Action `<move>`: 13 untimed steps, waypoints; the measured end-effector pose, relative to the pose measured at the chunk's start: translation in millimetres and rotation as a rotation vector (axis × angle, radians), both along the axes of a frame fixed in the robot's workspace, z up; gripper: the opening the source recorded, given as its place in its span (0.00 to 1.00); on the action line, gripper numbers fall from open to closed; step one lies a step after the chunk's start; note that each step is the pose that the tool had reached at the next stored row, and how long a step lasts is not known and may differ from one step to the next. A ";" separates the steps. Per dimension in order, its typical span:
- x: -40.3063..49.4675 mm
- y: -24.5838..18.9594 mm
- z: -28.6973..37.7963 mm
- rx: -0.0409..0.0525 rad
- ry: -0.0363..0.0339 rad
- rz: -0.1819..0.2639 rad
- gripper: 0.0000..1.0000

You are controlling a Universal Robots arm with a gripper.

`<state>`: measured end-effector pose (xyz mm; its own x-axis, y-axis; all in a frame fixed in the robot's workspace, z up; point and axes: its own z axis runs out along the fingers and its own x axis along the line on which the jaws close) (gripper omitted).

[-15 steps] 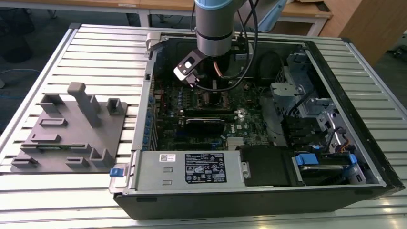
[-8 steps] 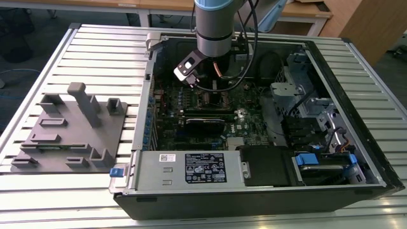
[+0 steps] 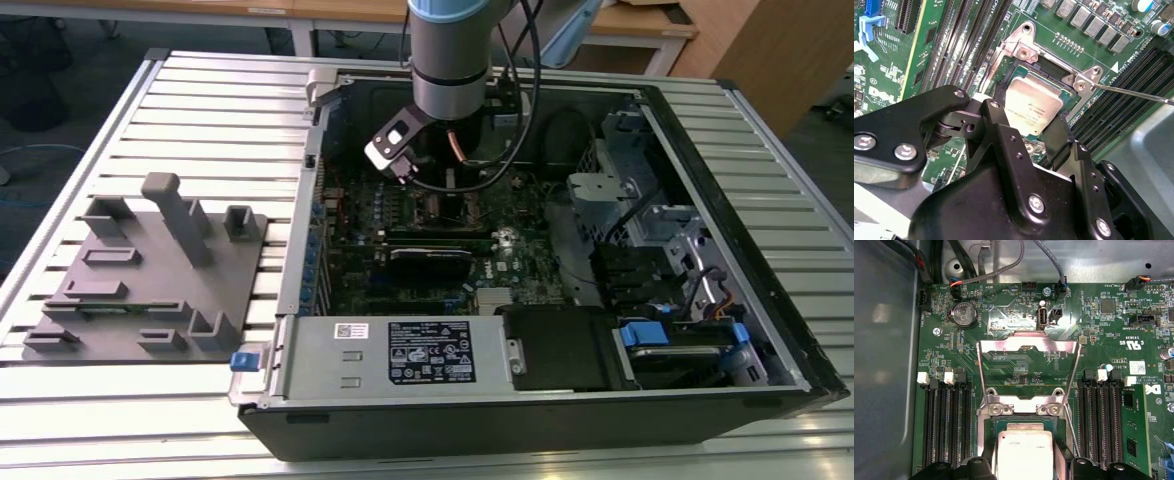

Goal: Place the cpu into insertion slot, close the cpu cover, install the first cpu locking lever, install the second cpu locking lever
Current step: 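Place the cpu into insertion slot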

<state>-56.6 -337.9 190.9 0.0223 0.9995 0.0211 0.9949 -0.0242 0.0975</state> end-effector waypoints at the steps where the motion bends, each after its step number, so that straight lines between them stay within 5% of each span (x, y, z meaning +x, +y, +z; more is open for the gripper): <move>1: 0.0 0.0 0.0 0.0000 0.0000 0.000 0.54; 13: 0.0 0.0 -0.6 -0.0001 0.0000 0.000 0.54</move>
<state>-56.6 -337.9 190.3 0.0223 0.9995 0.0210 0.9949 -0.0242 0.0975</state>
